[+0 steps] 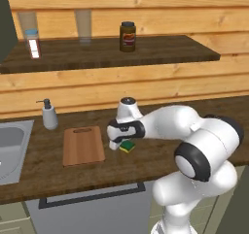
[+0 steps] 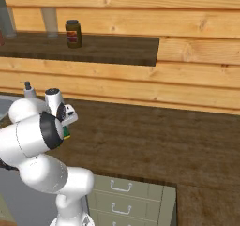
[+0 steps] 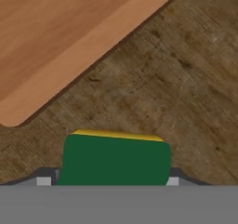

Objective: Pick up the sponge from the counter and clean the cutting board by briefly scrubbing or pressing down on the cutting board. Once finished, release the sponge.

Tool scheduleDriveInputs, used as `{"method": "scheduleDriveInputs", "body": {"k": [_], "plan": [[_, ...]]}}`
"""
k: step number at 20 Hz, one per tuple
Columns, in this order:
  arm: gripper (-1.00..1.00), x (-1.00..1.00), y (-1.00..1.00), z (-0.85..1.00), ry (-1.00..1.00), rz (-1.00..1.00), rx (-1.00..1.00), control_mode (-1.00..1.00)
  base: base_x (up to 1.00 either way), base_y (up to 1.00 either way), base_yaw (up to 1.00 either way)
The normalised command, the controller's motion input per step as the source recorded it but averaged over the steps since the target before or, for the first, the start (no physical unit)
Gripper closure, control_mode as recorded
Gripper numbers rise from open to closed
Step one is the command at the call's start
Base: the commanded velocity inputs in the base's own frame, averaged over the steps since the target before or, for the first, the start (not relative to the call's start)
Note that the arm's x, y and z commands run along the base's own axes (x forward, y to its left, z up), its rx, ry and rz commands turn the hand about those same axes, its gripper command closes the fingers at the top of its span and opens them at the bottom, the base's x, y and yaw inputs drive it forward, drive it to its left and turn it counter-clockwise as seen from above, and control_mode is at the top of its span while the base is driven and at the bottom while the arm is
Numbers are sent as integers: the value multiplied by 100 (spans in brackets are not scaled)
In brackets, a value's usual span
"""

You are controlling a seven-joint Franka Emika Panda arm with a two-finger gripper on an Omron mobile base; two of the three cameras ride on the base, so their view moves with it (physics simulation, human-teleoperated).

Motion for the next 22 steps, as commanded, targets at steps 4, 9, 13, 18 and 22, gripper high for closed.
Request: {"method": "scheduleDriveInputs", "body": {"k": [4,9,13,18,22], "plan": [[100,2,5,31,-20,-29,7,-100,0,0,0],[100,16,3,25,-3,-41,4,-100,0,0,0],[100,23,0,47,1,-32,25,-100,0,0,0],[100,5,1,14,-10,-35,10,-100,0,0,0],[100,23,17,-1,-26,-49,-3,-100,0,0,0]]}}
